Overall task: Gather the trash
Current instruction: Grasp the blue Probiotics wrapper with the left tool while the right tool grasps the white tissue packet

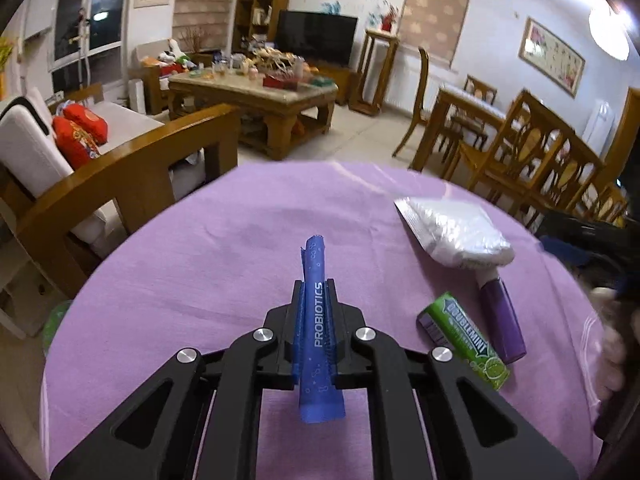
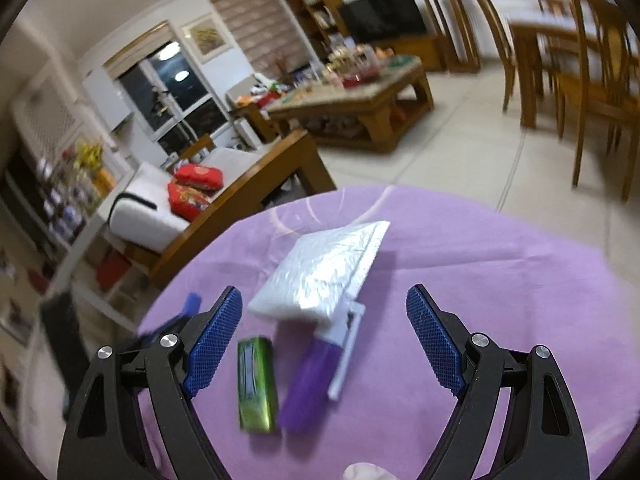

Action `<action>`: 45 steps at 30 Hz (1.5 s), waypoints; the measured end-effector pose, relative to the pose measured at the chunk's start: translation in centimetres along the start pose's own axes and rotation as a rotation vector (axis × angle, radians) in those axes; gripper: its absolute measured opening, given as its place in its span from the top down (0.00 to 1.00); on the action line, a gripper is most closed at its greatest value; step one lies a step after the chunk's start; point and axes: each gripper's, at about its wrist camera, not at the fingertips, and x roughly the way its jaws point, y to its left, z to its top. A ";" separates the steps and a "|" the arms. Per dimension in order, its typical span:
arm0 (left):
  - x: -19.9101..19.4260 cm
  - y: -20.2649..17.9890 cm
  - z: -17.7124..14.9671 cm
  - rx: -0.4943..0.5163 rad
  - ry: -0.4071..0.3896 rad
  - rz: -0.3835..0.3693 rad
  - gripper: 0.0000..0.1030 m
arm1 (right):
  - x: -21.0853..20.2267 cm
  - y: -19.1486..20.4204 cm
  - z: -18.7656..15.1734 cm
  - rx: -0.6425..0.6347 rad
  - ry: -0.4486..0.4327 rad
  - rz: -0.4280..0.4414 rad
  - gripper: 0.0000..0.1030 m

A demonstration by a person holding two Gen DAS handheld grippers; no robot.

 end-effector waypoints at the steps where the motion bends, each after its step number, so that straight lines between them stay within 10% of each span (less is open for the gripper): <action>1: -0.1 0.2 0.1 -0.007 -0.006 -0.003 0.90 | 1.2 -0.4 0.5 0.034 0.019 0.005 0.19; 7: -0.2 0.2 0.5 -0.014 -0.020 -0.015 0.90 | 5.8 -1.9 1.4 0.161 0.088 0.022 0.19; 12: -0.4 0.1 0.5 -0.010 -0.029 -0.026 0.90 | 7.2 -1.2 1.1 0.116 0.112 0.040 0.62; 20: -0.4 0.0 0.5 0.003 -0.039 -0.034 0.90 | 5.7 1.6 1.2 0.006 0.042 0.020 0.78; 35: -2.8 -2.8 0.6 0.084 -0.159 -0.182 0.90 | -12.8 1.9 -4.8 -0.073 -0.259 0.037 0.79; 45: -7.9 -14.1 -3.0 0.283 -0.157 -0.388 0.90 | -25.0 -3.1 -12.4 -0.107 -0.395 -0.111 0.79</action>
